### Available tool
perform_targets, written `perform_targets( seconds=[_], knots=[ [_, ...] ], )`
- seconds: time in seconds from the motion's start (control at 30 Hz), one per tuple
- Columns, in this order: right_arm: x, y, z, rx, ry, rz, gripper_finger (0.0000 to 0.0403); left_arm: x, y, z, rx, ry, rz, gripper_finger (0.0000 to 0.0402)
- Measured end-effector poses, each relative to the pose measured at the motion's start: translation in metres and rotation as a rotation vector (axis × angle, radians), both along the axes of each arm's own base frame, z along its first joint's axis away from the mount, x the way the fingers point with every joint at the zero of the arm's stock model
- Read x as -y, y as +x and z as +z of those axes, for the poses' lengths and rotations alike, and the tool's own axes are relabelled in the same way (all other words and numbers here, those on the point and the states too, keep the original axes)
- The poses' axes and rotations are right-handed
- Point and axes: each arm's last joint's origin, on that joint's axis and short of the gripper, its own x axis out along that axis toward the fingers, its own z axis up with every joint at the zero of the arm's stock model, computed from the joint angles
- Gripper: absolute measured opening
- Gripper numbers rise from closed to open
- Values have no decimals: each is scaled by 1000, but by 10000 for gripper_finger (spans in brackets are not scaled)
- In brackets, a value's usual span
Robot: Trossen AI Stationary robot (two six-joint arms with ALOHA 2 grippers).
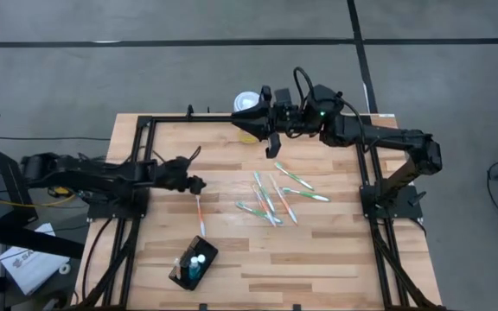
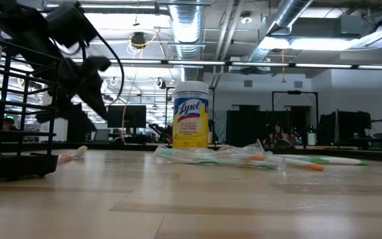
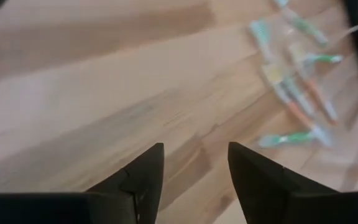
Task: Pick & Place toothbrushing station
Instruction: Put the orange toothbrush into the black wire organizer bin
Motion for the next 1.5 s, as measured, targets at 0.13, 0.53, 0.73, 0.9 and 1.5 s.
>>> perform_targets(
  seconds=[0.13,0.53,0.73,0.9,1.5],
  knots=[
    [6,-2,3,31,25,12,82,-3,4,-12,-64,-91,-69,172],
    [21,-6,3,26,37,41,82,-13,2,-20,-115,-134,-74,183],
    [34,-10,3,11,28,123,82,-24,6,-10,-64,-154,3,196],
    [43,-14,2,-10,22,221,82,-28,5,-8,-74,-161,58,195],
    [43,-18,1,-40,-39,419,82,-13,0,-18,-176,-347,177,190]
  ],
)
